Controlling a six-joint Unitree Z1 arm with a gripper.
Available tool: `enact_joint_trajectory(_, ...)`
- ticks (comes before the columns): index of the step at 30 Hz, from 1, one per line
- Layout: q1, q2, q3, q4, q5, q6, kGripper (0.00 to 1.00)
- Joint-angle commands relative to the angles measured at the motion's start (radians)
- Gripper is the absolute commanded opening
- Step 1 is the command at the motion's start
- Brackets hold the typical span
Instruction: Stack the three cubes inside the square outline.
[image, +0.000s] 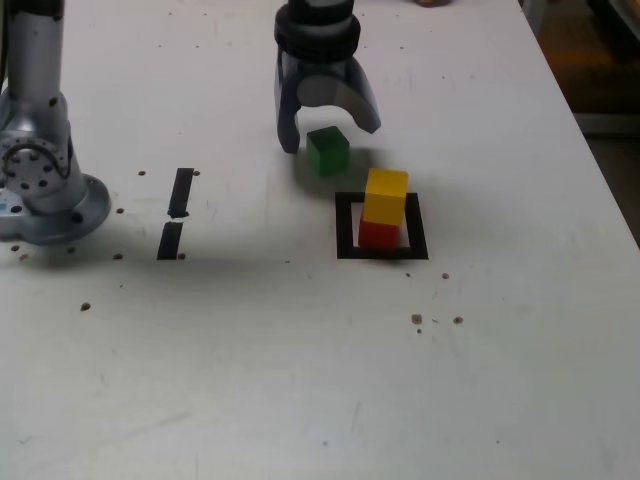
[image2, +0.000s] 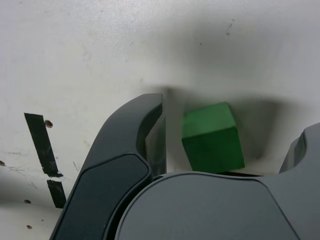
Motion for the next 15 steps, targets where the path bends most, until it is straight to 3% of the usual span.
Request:
enact_joint_trajectory(1, 0.008, 0.019, -0.007, -0.009, -0.006, 0.006, 0.92)
enact_joint_trajectory(9, 0.042, 0.076, -0.024, -0.017, -0.021, 0.033, 0.85)
enact_joint_trajectory(12, 0.05, 0.089, -0.029, -0.012, -0.028, 0.042, 0.72)
enact_joint_trajectory(15, 0.052, 0.093, -0.033, -0.016, -0.032, 0.045, 0.48)
